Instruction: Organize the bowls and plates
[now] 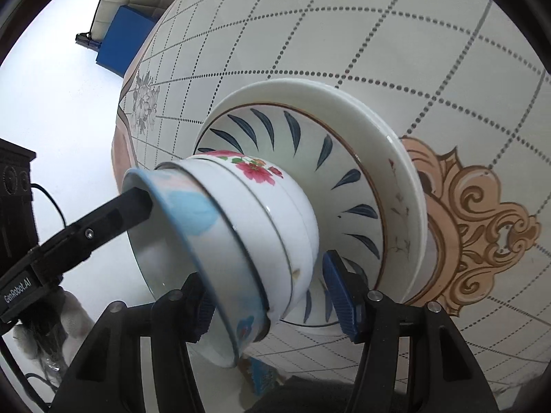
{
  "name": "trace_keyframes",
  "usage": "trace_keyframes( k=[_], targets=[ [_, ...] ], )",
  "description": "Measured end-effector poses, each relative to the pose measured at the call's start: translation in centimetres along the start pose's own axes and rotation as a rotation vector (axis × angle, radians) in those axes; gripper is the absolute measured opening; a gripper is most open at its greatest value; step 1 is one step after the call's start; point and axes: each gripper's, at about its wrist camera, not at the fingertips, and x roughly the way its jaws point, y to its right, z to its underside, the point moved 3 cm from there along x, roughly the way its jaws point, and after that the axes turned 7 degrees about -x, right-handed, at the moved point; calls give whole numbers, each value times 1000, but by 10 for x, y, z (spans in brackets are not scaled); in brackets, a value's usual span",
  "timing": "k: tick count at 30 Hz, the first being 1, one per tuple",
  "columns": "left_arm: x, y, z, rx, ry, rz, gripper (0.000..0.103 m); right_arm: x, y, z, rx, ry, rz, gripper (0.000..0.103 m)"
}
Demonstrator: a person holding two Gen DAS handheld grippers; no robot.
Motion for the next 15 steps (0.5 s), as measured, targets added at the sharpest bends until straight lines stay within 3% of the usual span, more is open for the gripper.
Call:
trace_keyframes(
  k=[8,15],
  targets=[
    [-59,-3,42,-13,224,-119,60,-65,-44,30,-182,155,308,61],
    [-91,2,82,-23,343,-172,60,-112,-83,73,-271,298,445,68]
  ],
)
